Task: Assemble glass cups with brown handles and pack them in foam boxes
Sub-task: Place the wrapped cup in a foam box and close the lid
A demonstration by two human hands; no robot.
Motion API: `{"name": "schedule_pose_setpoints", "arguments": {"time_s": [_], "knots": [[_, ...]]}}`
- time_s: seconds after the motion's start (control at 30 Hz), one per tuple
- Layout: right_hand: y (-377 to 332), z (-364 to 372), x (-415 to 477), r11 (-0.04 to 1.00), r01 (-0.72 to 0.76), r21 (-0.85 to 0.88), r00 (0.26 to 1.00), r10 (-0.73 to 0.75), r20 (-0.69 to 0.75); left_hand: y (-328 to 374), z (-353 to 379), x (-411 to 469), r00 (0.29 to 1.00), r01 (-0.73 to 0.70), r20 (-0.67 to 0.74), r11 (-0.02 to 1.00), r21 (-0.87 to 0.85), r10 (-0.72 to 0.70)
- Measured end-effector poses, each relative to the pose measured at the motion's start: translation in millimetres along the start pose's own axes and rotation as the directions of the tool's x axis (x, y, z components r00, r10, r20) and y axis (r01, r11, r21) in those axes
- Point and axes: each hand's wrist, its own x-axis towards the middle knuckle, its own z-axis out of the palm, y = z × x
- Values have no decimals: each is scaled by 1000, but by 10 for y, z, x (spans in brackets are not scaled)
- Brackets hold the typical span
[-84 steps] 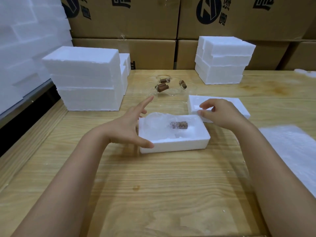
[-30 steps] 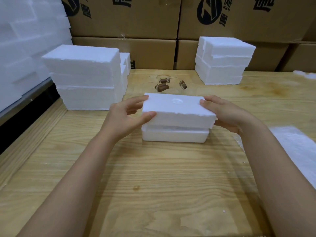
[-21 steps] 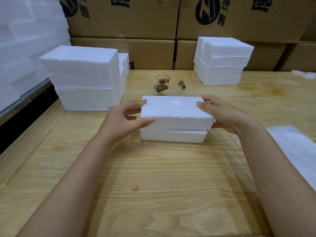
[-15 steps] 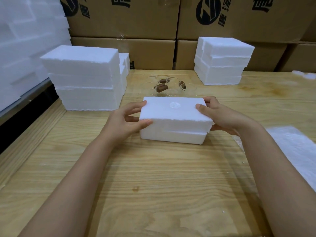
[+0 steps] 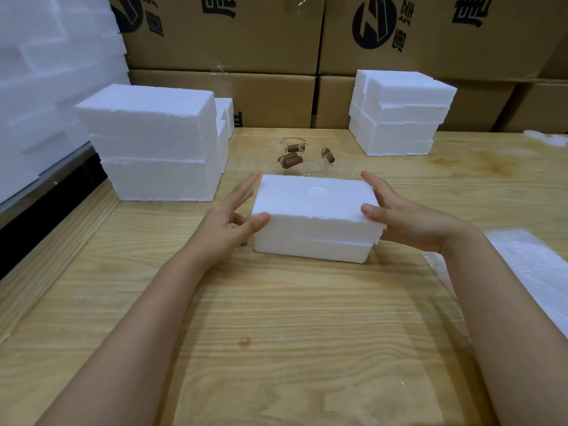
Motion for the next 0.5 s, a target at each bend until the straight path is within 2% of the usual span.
{"name": "schedule_pose_setpoints", "arguments": {"time_s": [0.1, 0.3, 0.4, 0.5], "knots": [[46, 27, 37, 1000, 9, 19, 1000, -9, -3, 7, 17, 15, 999, 33, 16, 999, 9, -33], [100, 42, 30, 999, 41, -11, 999, -41, 8, -9, -6, 12, 998, 37, 49, 993, -110, -32], [166, 33, -40, 993, 97, -60, 994, -94, 50, -29, -28, -6, 996, 18, 88, 998, -66, -12], [300, 30, -69, 990, 139, -20, 988, -137, 67, -72, -55, -1, 989, -8, 145, 1000, -12, 10]]}}
